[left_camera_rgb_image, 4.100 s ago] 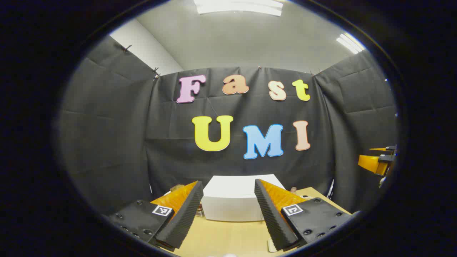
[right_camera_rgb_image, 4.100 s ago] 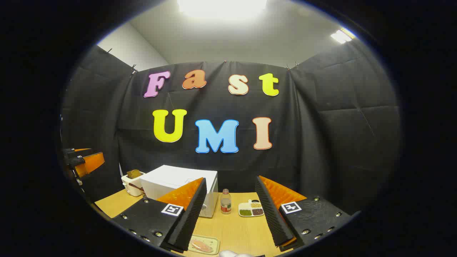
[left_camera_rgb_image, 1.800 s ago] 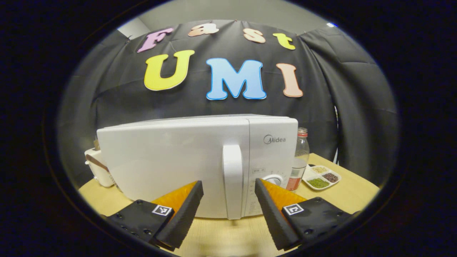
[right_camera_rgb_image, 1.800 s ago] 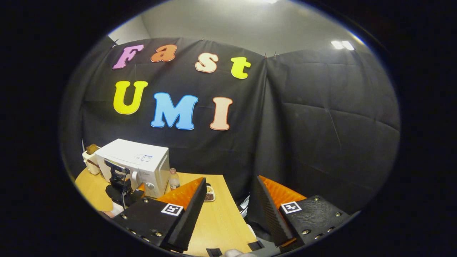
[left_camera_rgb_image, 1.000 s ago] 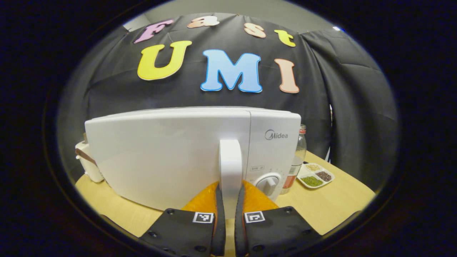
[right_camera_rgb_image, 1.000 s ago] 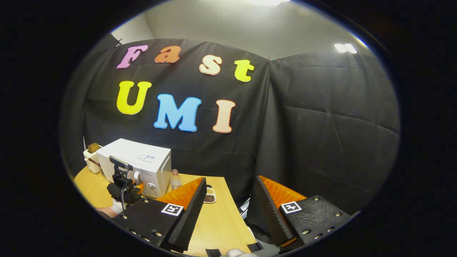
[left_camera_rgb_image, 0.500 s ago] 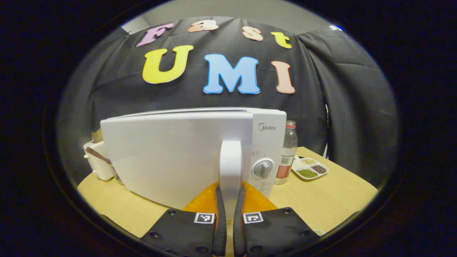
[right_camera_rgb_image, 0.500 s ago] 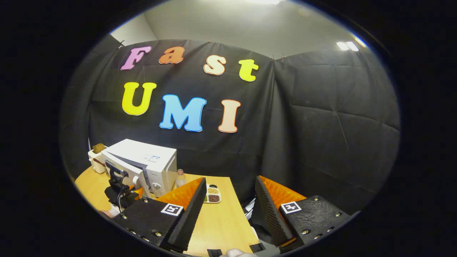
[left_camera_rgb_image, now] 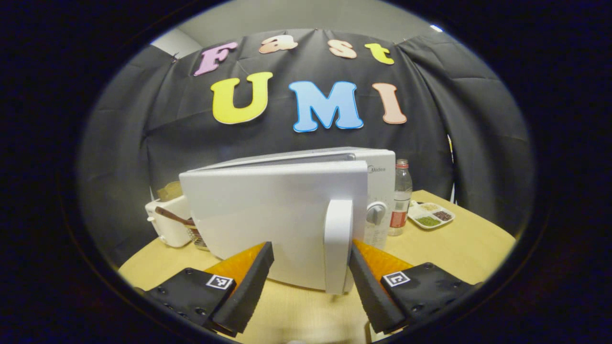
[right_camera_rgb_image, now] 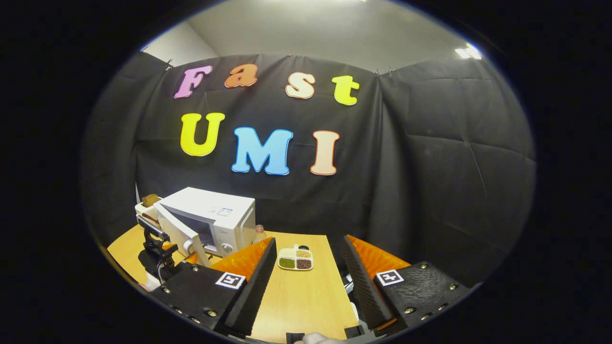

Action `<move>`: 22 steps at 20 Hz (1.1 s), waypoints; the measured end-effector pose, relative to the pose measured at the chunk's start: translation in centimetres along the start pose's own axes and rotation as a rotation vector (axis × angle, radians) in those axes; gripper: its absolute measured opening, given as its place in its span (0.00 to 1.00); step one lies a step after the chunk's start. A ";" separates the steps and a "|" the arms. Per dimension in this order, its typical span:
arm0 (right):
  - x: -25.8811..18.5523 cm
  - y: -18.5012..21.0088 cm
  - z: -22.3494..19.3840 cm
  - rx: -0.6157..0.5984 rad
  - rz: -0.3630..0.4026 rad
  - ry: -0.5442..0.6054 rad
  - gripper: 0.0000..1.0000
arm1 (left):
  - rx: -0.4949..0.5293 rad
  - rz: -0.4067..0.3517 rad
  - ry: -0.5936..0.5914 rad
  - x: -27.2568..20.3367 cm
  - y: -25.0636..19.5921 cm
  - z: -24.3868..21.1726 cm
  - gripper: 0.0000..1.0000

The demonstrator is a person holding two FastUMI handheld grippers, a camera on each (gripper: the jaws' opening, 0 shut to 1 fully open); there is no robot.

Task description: Open the microwave oven with the left hand, put the food in, and close the microwave oven.

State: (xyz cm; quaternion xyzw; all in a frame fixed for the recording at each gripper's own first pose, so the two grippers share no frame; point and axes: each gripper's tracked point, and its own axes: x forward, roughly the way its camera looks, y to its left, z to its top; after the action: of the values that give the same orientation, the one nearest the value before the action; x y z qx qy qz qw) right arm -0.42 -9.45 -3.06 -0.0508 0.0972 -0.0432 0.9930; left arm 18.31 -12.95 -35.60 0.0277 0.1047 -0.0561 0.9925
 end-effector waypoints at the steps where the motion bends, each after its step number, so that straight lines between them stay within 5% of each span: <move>1: 0.0 0.2 -0.1 0.001 0.012 0.000 0.84 | -0.007 -0.003 0.003 -0.6 0.2 -0.2 0.98; 8: 0.3 4.5 -1.0 0.038 0.150 0.012 0.84 | -0.022 0.071 0.046 -7.5 5.3 -1.2 0.95; 16: 0.6 12.5 -1.1 0.012 0.313 0.011 0.84 | -0.032 0.251 0.095 -16.3 16.3 -3.8 0.95; 22: 0.3 19.3 -1.9 0.000 0.393 0.038 0.84 | -0.061 0.241 0.120 -18.9 21.8 -5.1 1.00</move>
State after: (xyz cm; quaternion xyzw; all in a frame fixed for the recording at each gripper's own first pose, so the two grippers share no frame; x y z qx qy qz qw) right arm 0.99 9.46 -7.10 -0.0299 0.1239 0.1503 0.9804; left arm 1.48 11.03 -35.64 0.0131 0.1613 0.0686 0.9844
